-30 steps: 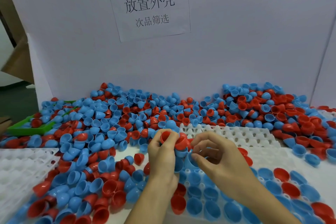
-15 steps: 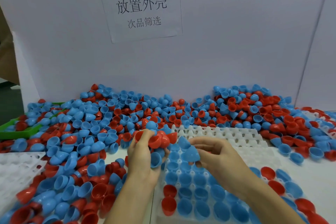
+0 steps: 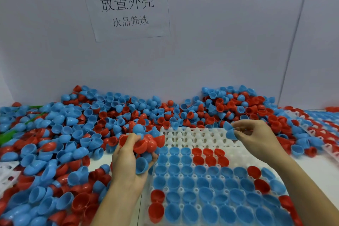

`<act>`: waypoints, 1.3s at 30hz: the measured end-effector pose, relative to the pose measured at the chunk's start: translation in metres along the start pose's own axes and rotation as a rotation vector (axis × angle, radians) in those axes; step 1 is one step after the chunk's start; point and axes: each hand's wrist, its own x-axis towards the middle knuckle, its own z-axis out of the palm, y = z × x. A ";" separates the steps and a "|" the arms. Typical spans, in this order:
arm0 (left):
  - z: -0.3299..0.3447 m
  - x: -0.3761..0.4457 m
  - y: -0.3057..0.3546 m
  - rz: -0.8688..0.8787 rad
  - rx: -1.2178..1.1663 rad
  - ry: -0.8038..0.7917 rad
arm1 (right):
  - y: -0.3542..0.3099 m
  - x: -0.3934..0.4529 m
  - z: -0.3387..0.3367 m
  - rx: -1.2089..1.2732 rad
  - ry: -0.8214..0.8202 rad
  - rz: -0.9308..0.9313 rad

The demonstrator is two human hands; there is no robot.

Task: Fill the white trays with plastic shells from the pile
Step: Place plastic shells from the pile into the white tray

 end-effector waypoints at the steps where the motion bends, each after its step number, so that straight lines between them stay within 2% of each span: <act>1: 0.000 0.000 0.001 0.000 0.001 -0.005 | 0.003 0.000 0.000 -0.037 0.017 -0.012; 5: 0.001 -0.002 0.000 -0.003 0.020 -0.016 | 0.007 -0.004 -0.001 -0.165 0.051 -0.054; 13: 0.000 -0.002 -0.002 -0.017 0.021 -0.028 | 0.001 -0.014 0.003 -0.544 -0.253 -0.037; 16: 0.000 -0.002 -0.002 -0.019 0.021 -0.028 | -0.005 -0.020 0.009 -0.666 -0.306 0.009; 26: 0.002 -0.007 -0.001 -0.058 -0.008 -0.052 | -0.011 -0.025 0.008 -0.724 -0.349 -0.004; 28: 0.002 -0.007 0.000 -0.064 -0.014 -0.057 | -0.012 -0.026 0.007 -0.701 -0.317 -0.005; 31: 0.003 -0.008 0.000 -0.073 -0.011 -0.087 | -0.017 -0.028 0.012 -0.609 -0.162 -0.113; 35: 0.004 -0.011 0.000 -0.087 0.063 -0.207 | -0.037 -0.043 0.033 -0.134 -0.002 -0.356; 39: 0.005 -0.014 -0.003 -0.066 0.176 -0.332 | -0.063 -0.065 0.055 0.184 -0.050 -0.490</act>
